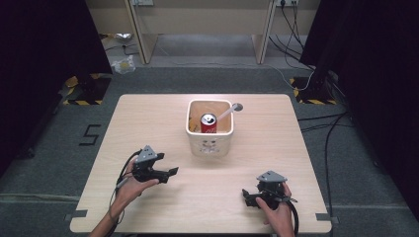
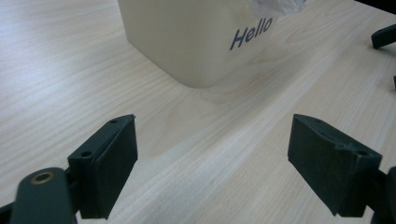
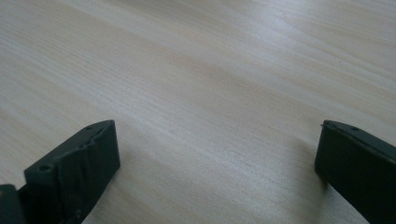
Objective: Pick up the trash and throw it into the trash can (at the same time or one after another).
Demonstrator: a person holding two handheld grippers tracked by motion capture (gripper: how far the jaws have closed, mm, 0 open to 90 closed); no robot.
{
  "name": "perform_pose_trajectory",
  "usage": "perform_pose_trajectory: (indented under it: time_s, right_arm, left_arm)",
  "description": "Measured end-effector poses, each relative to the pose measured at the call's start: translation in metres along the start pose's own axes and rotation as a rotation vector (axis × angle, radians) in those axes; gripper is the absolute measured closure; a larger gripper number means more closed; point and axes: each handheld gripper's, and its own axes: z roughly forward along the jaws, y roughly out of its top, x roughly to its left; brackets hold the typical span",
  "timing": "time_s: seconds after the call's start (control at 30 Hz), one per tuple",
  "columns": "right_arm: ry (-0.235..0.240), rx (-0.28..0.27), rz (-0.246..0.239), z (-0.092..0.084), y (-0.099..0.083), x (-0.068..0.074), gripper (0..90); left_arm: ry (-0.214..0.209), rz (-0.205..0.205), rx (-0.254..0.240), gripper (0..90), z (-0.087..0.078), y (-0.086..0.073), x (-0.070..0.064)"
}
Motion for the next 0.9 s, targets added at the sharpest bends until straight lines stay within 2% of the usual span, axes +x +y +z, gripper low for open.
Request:
perform_pose_trajectory:
  time_s: [0.63, 0.9]
  right_arm:
    - [0.003, 0.000, -0.003, 0.000, 0.000, 0.001, 0.3]
    - [0.002, -0.003, -0.004, 0.000, 0.000, 0.001, 0.2]
  left_arm:
    - [0.029, 0.043, 0.070, 15.7, -0.001, -0.026, -0.011]
    - [0.038, 0.065, 0.128, 15.7, 0.001, -0.035, -0.016]
